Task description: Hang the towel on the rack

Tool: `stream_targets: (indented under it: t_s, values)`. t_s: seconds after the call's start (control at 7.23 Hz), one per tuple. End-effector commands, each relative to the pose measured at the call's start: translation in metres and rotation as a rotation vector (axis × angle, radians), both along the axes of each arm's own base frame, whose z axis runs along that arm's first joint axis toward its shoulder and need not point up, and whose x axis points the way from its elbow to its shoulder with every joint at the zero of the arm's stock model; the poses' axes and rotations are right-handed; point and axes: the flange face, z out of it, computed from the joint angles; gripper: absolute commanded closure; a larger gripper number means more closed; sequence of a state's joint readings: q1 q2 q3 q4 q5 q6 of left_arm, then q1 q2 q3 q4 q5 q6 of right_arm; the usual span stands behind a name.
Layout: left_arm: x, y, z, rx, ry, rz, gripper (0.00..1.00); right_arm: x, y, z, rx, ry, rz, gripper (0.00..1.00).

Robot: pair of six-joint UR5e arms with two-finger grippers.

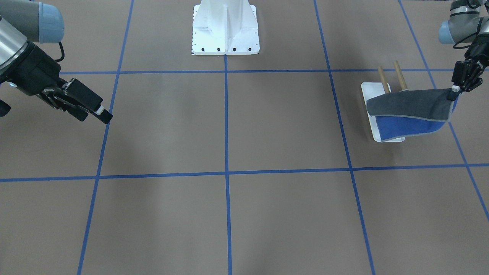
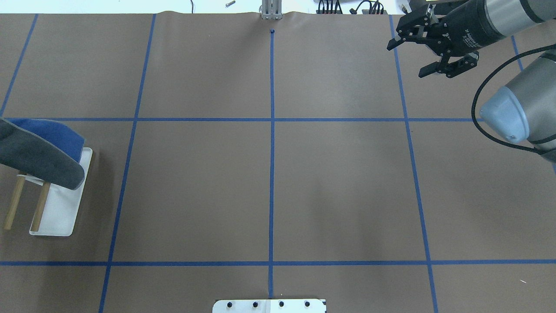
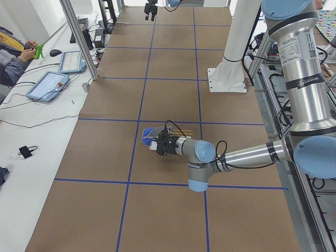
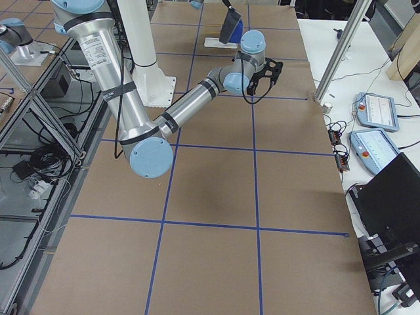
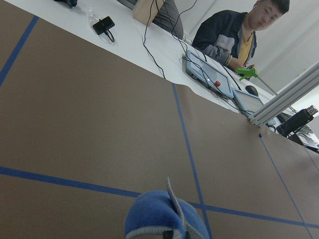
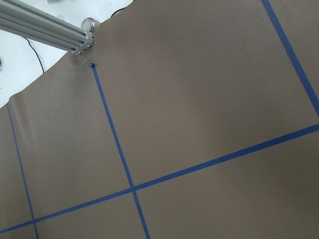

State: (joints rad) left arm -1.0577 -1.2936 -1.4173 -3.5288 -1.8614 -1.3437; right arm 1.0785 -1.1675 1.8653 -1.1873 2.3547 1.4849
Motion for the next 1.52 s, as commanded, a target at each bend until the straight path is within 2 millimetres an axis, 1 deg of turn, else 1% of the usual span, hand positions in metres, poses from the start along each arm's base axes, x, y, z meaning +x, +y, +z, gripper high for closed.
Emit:
stream_targets:
  t_s: [0.0, 0.14, 0.28, 0.42, 0.55, 0.69, 0.83, 0.97, 1.11, 1.25, 1.38]
  values:
    - [-0.001, 0.001, 0.005, -0.002, 0.001, -0.002, 0.95, 0.0, 0.001, 0.0, 0.0, 0.0, 0.0, 0.0]
    - [0.0, -0.002, 0.01, -0.004, -0.006, -0.007, 0.09, 0.0, 0.0, 0.003, -0.002, 0.002, -0.001, 0.0]
    - [0.0, -0.003, 0.011, -0.005, -0.007, -0.012, 0.02, 0.0, 0.0, 0.005, -0.005, 0.006, 0.0, 0.0]
    - [-0.001, -0.004, 0.012, -0.005, -0.007, -0.02, 0.02, 0.002, -0.002, 0.006, -0.002, 0.013, 0.016, 0.0]
    - [-0.005, -0.007, 0.014, -0.008, -0.013, -0.064, 0.02, 0.002, -0.003, 0.012, -0.004, 0.027, 0.035, 0.0]
    - [-0.007, -0.009, 0.019, -0.017, -0.029, -0.092, 0.02, 0.004, -0.004, 0.023, 0.018, 0.05, 0.03, 0.0]
    - [-0.01, -0.009, 0.034, 0.017, -0.116, -0.104, 0.02, 0.017, -0.004, 0.049, 0.05, 0.089, 0.02, 0.0]
    - [-0.012, -0.011, 0.043, 0.043, -0.207, -0.1, 0.02, 0.031, -0.001, 0.076, 0.071, 0.128, 0.01, 0.0]
    - [-0.007, -0.02, 0.053, 0.013, -0.328, -0.075, 0.02, 0.055, 0.005, 0.109, 0.108, 0.177, -0.003, 0.0]
    - [-0.002, -0.044, 0.055, 0.046, -0.491, -0.05, 0.02, 0.082, 0.012, 0.143, 0.17, 0.237, -0.029, 0.0]
    - [-0.016, -0.081, 0.051, 0.023, -0.629, -0.044, 0.02, 0.104, 0.02, 0.173, 0.221, 0.285, -0.057, 0.0]
